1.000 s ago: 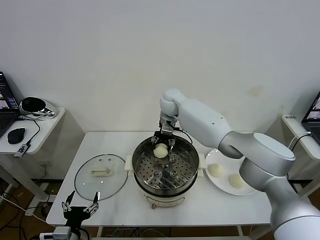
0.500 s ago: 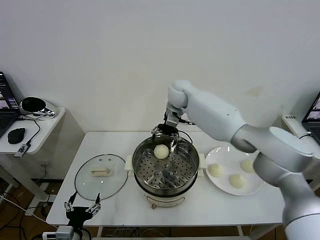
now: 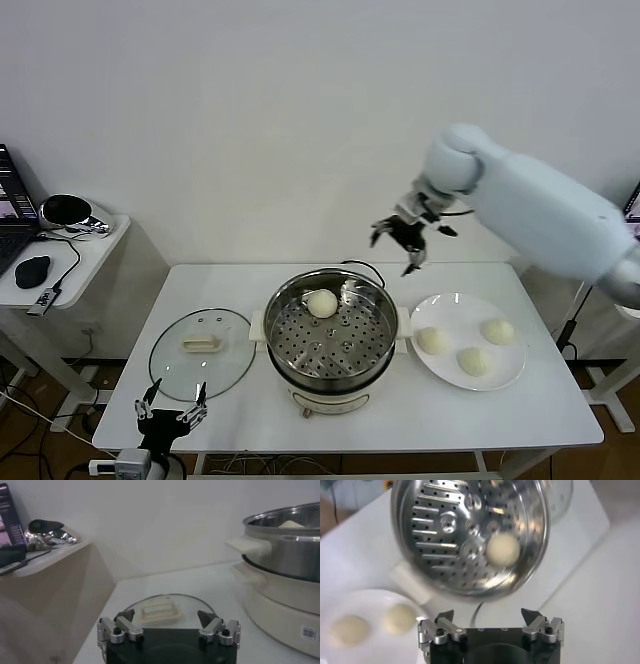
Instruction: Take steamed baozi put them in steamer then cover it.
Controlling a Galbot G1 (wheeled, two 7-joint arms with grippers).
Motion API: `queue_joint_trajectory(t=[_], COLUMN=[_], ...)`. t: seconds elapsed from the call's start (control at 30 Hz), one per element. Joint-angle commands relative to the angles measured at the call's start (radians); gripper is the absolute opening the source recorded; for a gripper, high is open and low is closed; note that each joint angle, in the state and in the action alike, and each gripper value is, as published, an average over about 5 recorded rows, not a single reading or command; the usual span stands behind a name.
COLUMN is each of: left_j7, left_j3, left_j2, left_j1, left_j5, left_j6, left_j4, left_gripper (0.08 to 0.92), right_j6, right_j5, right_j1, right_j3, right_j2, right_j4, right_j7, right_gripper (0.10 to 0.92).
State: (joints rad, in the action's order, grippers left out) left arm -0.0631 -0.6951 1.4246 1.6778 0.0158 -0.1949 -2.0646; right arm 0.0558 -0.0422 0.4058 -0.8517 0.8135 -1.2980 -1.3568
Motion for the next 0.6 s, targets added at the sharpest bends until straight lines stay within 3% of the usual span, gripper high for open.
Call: queue_joint_trajectory(t=[0.03,0.27,0.6], left_j7=[0.001,0.001,0.0], left_j3=[0.005,0.0,-0.003], left_j2=[0.004,0.006,0.006], left_j1=[0.009,0.023,0.022], left_j5=[-0.001,-0.004,-0.009], left_j6=[0.0,0.0,0.0], left_j4=[-0.008,-0.009,0.009], left_gripper=[0.823,0.823,0.823], right_j6=[0.319,0.252,0.222], right_j5=[0.006,-0.125,-0.197], right_j1=[-0.096,-0.3,-0.468], right_j3=[0.024,0.146,0.215], right_j2=[-0.209,-0.153,-0.067], right_j4=[-0.089,-0.05,0.015], right_j7=[0.027,0.137,0.183], right_gripper=[0.823,0.823,0.823])
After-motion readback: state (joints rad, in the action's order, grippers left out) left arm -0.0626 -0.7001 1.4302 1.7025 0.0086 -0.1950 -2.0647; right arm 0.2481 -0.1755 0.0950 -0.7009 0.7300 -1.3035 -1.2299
